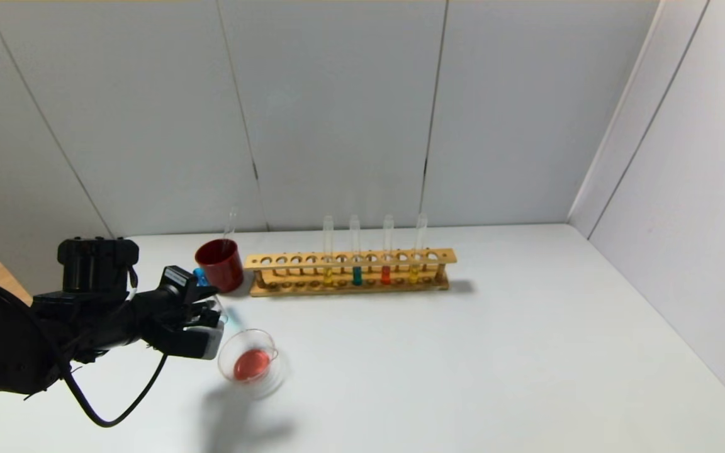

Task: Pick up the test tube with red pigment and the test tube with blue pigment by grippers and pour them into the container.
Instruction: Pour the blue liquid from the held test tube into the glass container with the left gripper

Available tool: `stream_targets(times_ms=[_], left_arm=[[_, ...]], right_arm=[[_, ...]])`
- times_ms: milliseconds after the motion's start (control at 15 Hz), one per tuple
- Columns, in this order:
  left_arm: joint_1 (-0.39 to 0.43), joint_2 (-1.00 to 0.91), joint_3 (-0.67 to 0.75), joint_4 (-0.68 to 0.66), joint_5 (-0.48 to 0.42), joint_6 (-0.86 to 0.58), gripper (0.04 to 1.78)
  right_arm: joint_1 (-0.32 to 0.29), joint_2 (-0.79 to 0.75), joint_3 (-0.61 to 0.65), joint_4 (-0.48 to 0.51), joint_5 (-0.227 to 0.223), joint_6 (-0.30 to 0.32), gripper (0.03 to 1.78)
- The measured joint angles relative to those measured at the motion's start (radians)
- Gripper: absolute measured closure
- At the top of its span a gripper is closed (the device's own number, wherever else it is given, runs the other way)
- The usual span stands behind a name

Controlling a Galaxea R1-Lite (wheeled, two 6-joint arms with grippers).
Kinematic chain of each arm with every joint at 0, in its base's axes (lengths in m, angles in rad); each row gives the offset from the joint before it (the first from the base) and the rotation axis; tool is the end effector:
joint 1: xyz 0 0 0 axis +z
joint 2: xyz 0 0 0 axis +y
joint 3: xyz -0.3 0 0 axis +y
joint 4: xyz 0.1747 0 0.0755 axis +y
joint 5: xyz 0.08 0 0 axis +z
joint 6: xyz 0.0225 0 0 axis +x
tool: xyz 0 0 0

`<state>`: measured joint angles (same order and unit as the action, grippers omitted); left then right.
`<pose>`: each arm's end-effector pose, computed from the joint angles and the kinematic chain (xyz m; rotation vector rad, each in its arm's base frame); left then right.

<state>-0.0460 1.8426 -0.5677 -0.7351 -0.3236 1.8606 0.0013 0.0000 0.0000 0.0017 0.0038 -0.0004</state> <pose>0.2900 -0.0205 0.0918 1.7129 0.0367 -0.7375 -0.0228 0.0001 0.0753 -0.0004 0.0017 0.0051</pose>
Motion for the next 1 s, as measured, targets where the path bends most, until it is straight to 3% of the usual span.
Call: stream_targets(times_ms=[1000], left_arm=[[-0.045, 0.04, -0.016, -0.003, 0.084, 0.141, 1.52]], right_arm=[[0.0, 0.0, 0.0, 0.0, 0.0, 0.0, 0.06]])
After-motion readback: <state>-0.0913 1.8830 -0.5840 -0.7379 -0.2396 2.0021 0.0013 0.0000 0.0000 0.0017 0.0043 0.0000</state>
